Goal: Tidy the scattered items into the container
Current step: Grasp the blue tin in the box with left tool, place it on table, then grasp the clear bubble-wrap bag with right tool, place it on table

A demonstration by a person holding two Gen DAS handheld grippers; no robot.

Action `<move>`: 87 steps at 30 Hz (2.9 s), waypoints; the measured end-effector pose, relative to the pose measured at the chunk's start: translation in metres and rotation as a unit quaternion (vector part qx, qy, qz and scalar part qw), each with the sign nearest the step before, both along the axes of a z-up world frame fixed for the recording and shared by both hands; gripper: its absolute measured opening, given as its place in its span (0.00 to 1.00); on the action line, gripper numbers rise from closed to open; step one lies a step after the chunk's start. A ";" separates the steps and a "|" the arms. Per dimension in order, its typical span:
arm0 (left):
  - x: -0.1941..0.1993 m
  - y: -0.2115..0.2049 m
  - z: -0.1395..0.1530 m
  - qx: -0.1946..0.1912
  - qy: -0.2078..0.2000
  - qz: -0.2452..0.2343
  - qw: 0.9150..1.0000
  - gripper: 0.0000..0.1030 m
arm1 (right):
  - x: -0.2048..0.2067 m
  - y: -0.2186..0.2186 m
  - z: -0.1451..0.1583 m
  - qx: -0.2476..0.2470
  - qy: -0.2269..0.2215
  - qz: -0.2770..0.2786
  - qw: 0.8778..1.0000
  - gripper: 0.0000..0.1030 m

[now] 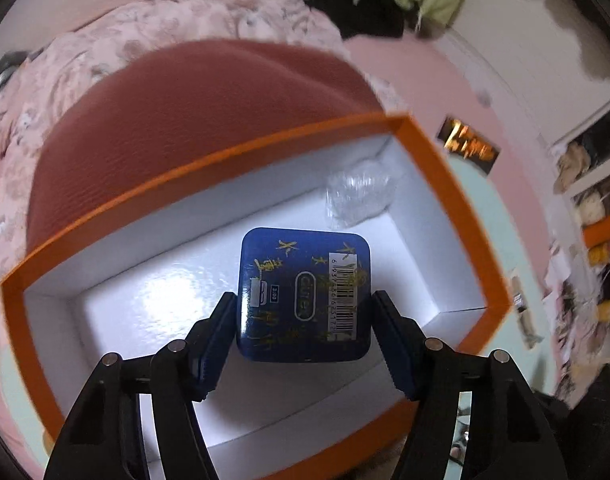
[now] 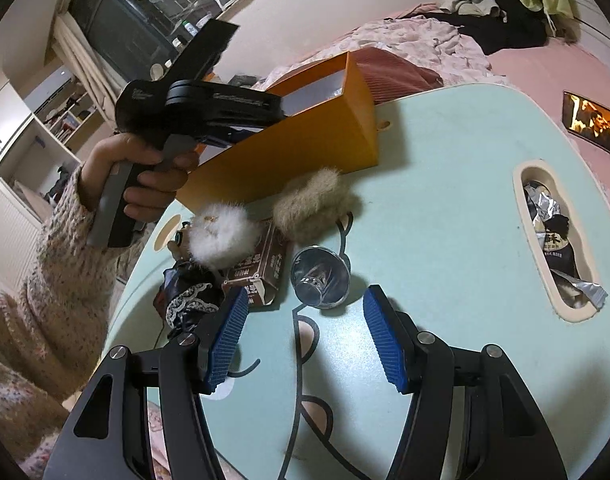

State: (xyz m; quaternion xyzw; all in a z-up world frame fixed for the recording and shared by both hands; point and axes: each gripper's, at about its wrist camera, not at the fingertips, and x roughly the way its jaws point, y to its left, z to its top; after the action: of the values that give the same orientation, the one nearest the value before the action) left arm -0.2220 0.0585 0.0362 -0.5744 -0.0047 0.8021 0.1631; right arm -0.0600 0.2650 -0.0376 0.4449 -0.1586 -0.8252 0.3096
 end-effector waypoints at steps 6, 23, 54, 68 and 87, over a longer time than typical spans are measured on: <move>0.042 -0.043 0.057 0.060 0.068 0.016 0.996 0.64 | 0.002 -0.003 0.001 0.012 0.006 0.000 1.000 0.59; 0.191 -0.155 0.022 0.066 0.110 0.158 0.979 0.64 | -0.008 -0.012 0.026 0.072 0.050 -0.011 0.996 0.59; 0.212 -0.129 -0.020 0.065 0.132 0.129 0.981 0.78 | -0.169 -0.148 0.059 0.371 0.117 0.011 0.921 0.22; 0.238 -0.123 -0.006 0.064 0.157 0.133 0.976 0.79 | -0.022 -0.101 0.101 0.147 0.128 0.059 0.979 0.22; 0.270 -0.059 -0.025 -0.044 0.150 0.093 0.983 0.83 | 0.031 -0.076 0.034 0.140 0.076 -0.003 0.987 0.52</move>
State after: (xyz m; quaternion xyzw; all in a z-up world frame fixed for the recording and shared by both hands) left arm 0.0478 -0.0004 0.0114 -0.4509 0.0015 0.8904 0.0616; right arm -0.0292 0.1886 -0.0036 0.4190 -0.0187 -0.8719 0.2528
